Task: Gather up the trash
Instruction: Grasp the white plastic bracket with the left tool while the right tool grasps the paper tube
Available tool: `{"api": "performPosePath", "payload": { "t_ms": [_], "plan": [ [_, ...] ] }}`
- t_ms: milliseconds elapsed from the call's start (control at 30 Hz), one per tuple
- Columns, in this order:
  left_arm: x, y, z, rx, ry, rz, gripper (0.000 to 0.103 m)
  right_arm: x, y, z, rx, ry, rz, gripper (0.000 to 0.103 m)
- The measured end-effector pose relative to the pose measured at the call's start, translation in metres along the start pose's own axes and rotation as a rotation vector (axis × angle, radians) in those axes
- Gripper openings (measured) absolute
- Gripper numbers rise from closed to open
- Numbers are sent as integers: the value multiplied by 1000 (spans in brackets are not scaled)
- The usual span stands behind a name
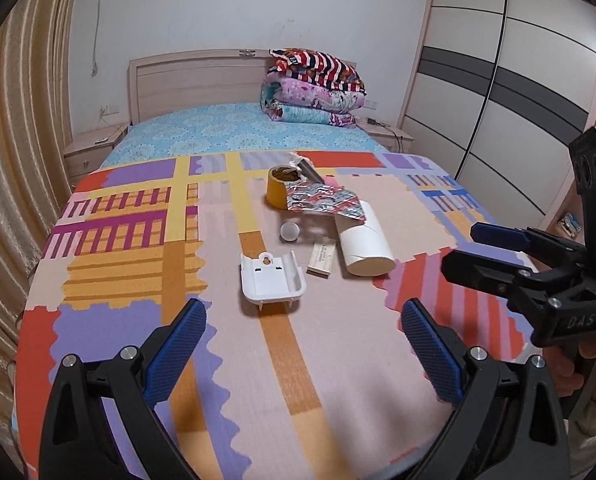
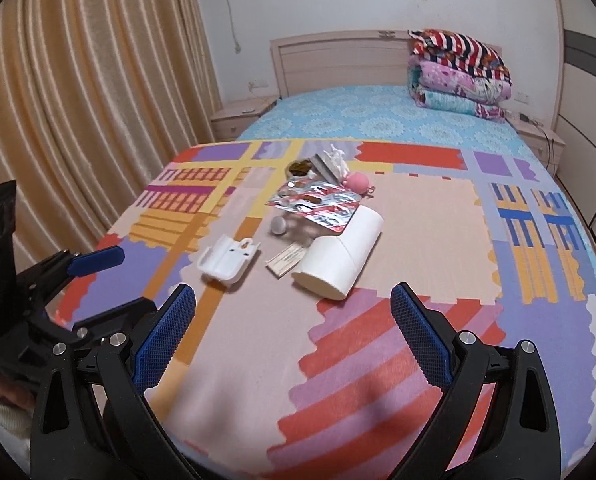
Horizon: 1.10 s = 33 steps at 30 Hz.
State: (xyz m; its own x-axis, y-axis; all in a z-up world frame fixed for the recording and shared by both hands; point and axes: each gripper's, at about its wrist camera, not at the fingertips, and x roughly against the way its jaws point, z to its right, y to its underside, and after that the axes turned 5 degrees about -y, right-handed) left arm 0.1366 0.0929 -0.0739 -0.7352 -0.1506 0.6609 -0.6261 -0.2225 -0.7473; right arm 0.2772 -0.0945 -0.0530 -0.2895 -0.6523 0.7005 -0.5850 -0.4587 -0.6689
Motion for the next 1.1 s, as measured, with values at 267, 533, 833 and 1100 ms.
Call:
{"api": "performPosePath", "payload": {
  "t_ms": [267, 533, 833, 1100],
  "plan": [
    [-46, -8, -8, 2, -47, -30, 94, -55, -14, 17, -49, 35, -75, 90],
    [-78, -9, -15, 10, -60, -79, 81, -88, -20, 28, -75, 64, -118, 86],
    [-100, -6, -12, -13, -99, -110, 58, -111, -20, 36, -80, 134, -141, 70],
    [-102, -4, -10, -24, -119, -107, 55, -104, -17, 42, -90, 147, -127, 52]
  ]
}}
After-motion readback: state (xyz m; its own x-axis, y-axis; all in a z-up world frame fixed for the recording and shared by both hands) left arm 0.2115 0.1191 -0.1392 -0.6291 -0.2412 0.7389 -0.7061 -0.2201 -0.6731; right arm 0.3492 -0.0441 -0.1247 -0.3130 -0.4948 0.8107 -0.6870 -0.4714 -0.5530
